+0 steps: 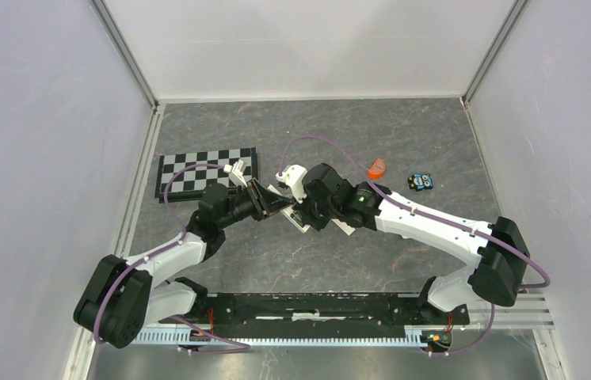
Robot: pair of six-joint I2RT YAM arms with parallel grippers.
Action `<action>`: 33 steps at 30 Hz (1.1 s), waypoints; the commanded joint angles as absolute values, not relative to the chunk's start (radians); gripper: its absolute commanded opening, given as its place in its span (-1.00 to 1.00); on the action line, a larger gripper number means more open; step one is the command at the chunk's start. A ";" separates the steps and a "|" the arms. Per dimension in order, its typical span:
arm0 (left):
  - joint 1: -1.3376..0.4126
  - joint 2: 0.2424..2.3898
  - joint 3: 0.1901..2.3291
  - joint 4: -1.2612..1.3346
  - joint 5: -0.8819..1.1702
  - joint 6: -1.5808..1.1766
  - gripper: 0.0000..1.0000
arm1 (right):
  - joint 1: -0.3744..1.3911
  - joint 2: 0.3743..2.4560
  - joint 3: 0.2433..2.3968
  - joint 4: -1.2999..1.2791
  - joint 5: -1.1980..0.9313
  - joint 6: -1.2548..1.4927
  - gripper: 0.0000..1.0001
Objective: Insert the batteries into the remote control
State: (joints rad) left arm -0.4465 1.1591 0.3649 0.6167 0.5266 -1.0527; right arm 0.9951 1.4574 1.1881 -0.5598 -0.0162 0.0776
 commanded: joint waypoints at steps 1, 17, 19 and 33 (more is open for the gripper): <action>-0.450 1.132 0.367 0.673 0.514 -1.004 -0.96 | 1.003 1.454 1.229 -0.571 -0.013 0.069 -0.88; -0.449 1.127 0.367 0.655 0.501 -0.981 -0.96 | 1.004 1.460 1.229 -0.576 -0.039 0.061 -0.76; -0.450 1.125 0.365 0.653 0.496 -0.980 -0.96 | 1.005 1.456 1.227 -0.579 -0.041 0.060 -0.73; -0.450 1.128 0.367 0.649 0.491 -0.983 -0.96 | 1.008 1.427 1.206 -0.560 -0.068 0.058 -0.46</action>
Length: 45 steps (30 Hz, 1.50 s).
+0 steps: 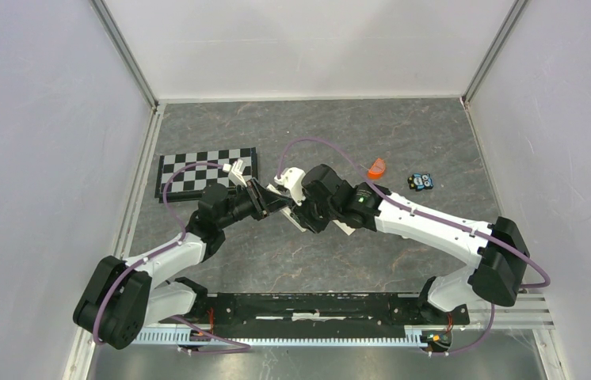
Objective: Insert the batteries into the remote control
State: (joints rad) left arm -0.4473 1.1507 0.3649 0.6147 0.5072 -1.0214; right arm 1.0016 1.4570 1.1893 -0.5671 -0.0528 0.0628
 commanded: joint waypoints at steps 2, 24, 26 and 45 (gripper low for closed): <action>-0.449 1.128 0.368 0.647 0.491 -0.985 -0.96 | 1.008 1.415 1.203 -0.551 -0.060 0.062 -0.38; -0.440 1.065 0.468 0.561 0.583 -1.364 -0.96 | 1.003 0.966 0.856 -0.026 0.266 0.451 0.96; -0.440 1.057 0.468 0.586 0.584 -1.414 -0.96 | 1.003 0.935 0.820 0.013 0.292 0.490 0.96; -0.446 1.065 0.487 0.803 0.531 -1.750 -0.96 | 1.002 0.772 0.497 0.573 0.287 0.864 0.92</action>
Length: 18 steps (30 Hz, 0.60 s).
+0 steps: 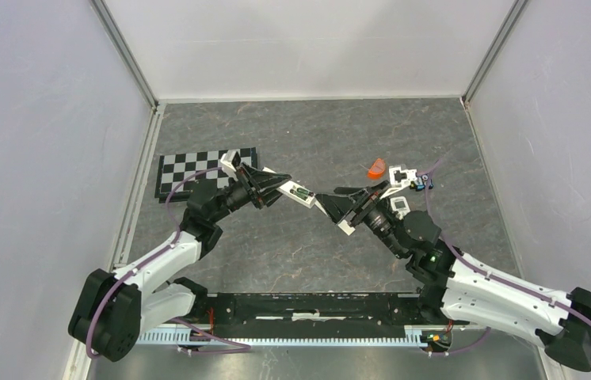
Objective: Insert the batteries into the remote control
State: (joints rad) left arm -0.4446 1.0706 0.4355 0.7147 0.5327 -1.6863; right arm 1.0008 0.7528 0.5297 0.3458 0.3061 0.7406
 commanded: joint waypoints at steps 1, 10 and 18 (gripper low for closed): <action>-0.447 1.066 0.487 0.810 0.532 -1.746 -0.96 | 1.003 0.783 0.494 0.595 0.280 0.879 0.91; -0.446 1.067 0.477 0.850 0.535 -1.756 -0.96 | 1.002 0.837 0.467 0.693 0.282 1.013 0.65; -0.447 1.066 0.474 0.872 0.537 -1.758 -0.96 | 1.004 0.881 0.497 0.657 0.270 1.048 0.47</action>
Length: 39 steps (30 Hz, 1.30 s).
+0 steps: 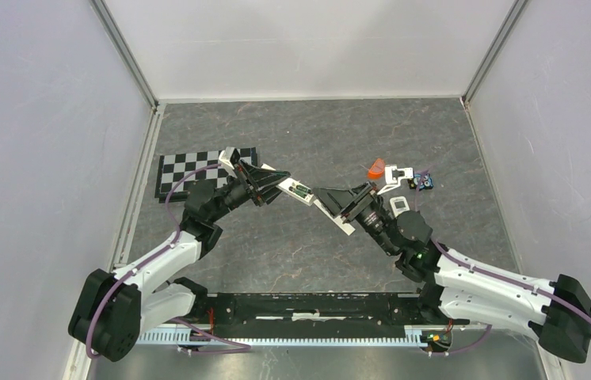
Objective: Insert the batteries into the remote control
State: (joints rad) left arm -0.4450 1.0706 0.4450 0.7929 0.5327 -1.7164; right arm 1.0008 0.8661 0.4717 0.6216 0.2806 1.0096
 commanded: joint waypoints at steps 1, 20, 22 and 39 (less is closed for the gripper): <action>-0.446 1.064 0.477 0.874 0.538 -1.756 -0.96 | 1.003 0.885 0.497 0.659 0.271 1.056 0.43; -0.448 1.060 0.481 0.889 0.557 -1.743 -0.96 | 1.002 0.961 0.503 0.706 0.284 1.076 0.14; -0.448 1.060 0.482 0.889 0.557 -1.741 -0.96 | 1.003 0.962 0.504 0.704 0.286 1.076 0.14; -0.447 1.038 0.485 0.856 0.554 -1.693 -0.96 | 1.003 0.932 0.493 0.620 0.314 1.109 0.25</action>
State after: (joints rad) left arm -0.4446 1.0691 0.4450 0.8005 0.5339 -1.7145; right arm 1.0016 0.9512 0.4728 0.6579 0.2794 1.1099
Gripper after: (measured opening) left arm 0.361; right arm 0.578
